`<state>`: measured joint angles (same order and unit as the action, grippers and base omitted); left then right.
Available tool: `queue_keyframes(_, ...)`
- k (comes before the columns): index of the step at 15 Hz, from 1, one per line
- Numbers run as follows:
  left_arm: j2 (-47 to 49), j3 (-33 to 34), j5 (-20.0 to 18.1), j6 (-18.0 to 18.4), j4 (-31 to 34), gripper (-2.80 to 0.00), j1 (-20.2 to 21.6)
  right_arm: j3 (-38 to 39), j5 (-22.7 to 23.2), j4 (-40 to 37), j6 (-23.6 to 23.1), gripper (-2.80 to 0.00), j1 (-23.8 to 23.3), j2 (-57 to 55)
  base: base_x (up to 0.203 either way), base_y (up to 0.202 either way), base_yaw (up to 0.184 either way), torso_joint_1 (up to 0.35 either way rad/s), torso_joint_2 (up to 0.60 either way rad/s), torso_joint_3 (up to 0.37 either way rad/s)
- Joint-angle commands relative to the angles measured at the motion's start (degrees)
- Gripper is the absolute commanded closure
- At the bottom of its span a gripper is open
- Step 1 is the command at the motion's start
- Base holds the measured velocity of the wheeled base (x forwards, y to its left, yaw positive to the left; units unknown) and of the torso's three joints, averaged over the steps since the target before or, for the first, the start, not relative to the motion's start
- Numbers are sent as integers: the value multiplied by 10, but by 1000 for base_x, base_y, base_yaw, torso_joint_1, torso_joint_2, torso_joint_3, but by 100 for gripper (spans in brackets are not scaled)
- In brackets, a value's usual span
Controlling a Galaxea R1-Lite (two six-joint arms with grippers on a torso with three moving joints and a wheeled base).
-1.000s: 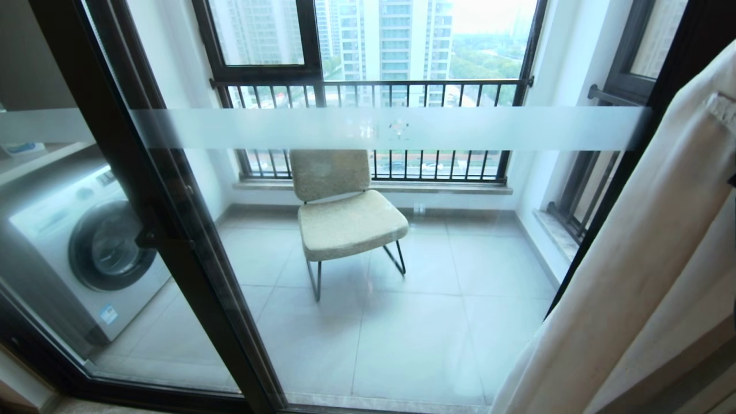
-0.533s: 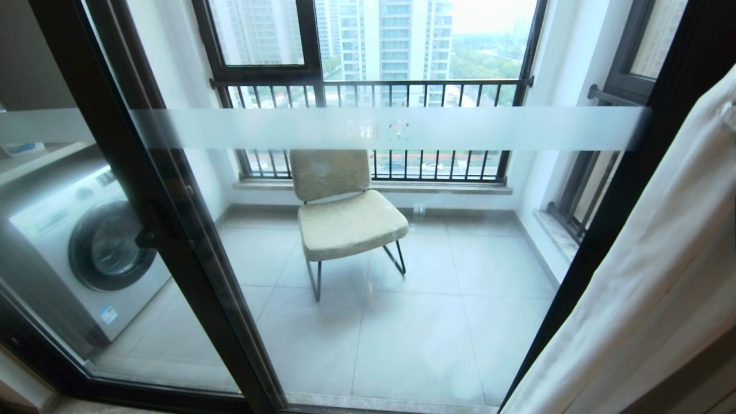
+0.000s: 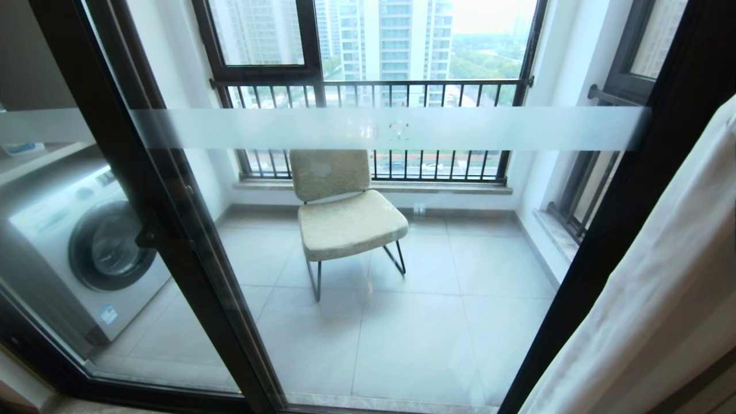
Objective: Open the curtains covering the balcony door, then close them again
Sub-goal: Close the inner curtains on both sides
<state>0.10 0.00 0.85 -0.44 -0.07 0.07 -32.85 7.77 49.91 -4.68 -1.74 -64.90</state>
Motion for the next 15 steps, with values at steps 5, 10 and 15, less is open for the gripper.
queue_keyframes(5, 0, 0, 0, 0, 0, 0, 0, 5, 1, 2, -1, 0, -1, 8, 0, 0, 0, 0, 0, 0)
queue_keyframes(10, 0, 0, 0, -2, 0, 0, 0, 3, 0, 1, -1, 0, -4, 13, 0, 0, 0, 0, 0, 0)
queue_keyframes(15, 0, 0, 0, -1, 0, 0, 1, 11, 0, -1, -1, 0, -10, 21, 0, 0, 0, 0, 0, 0)
